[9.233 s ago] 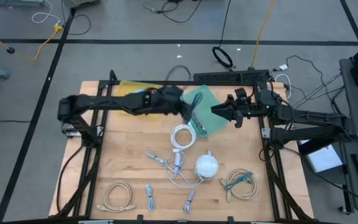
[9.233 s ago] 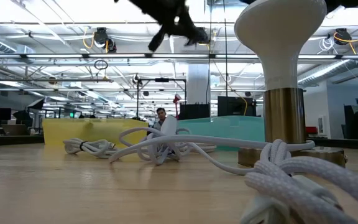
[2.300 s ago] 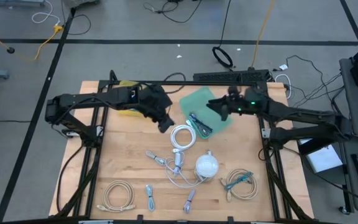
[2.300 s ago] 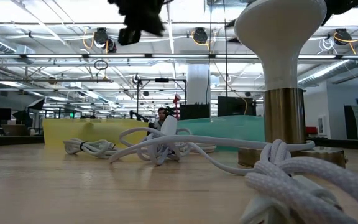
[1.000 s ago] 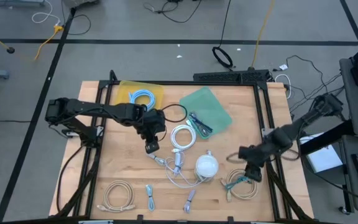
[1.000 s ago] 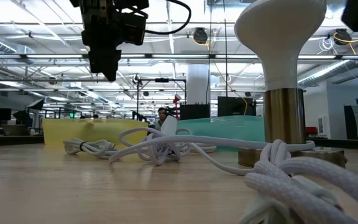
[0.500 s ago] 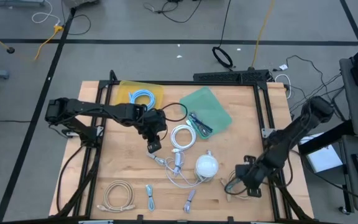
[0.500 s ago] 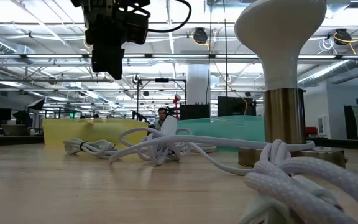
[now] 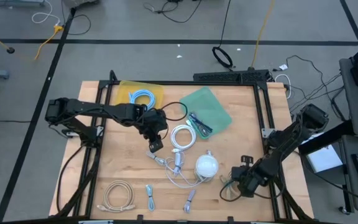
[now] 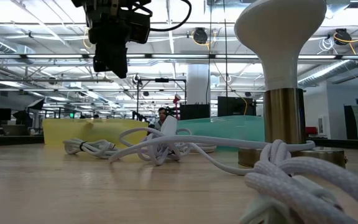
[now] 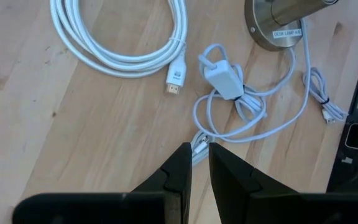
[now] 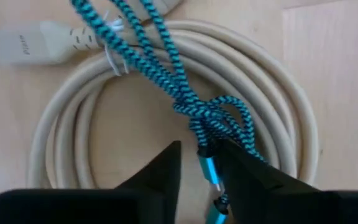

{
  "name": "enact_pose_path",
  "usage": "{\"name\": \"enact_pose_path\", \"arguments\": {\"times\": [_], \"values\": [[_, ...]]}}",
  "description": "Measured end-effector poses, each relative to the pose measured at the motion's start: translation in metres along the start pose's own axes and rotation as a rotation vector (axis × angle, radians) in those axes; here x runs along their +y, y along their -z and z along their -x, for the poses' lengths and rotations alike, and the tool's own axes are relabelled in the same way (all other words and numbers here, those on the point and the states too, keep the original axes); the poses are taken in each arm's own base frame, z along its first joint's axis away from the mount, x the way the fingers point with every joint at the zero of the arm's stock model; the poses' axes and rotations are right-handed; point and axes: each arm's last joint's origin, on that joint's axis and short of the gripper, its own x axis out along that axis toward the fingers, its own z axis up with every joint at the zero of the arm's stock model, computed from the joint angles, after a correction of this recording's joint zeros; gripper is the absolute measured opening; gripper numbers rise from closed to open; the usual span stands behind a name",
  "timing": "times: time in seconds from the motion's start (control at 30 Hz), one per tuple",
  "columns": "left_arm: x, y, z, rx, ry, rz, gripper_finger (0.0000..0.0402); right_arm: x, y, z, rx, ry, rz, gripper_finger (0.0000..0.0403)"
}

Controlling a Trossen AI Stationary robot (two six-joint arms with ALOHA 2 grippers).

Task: Pick & Place USB Port
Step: Put the green charger cable into the green bin

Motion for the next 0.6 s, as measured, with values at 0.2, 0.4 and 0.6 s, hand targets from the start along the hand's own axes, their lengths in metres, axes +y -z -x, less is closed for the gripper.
{"name": "enact_pose_path", "arguments": {"times": [0.2,0.4,0.6], "values": [[0.000,0.000,0.000,0.000,0.000,-0.001,0.0058,-0.004,0.000,0.011,-0.062,-0.014,-0.098,0.0015],[0.000,0.000,0.000,-0.002,-0.003,-0.009,0.0058,-0.011,-0.004,0.056,-0.283,-0.146,-0.305,0.0008],[0.003,-0.002,0.001,-0.015,-0.018,-0.017,0.0058,-0.033,-0.014,0.116,-0.617,-0.293,-0.606,0.0008]]}}
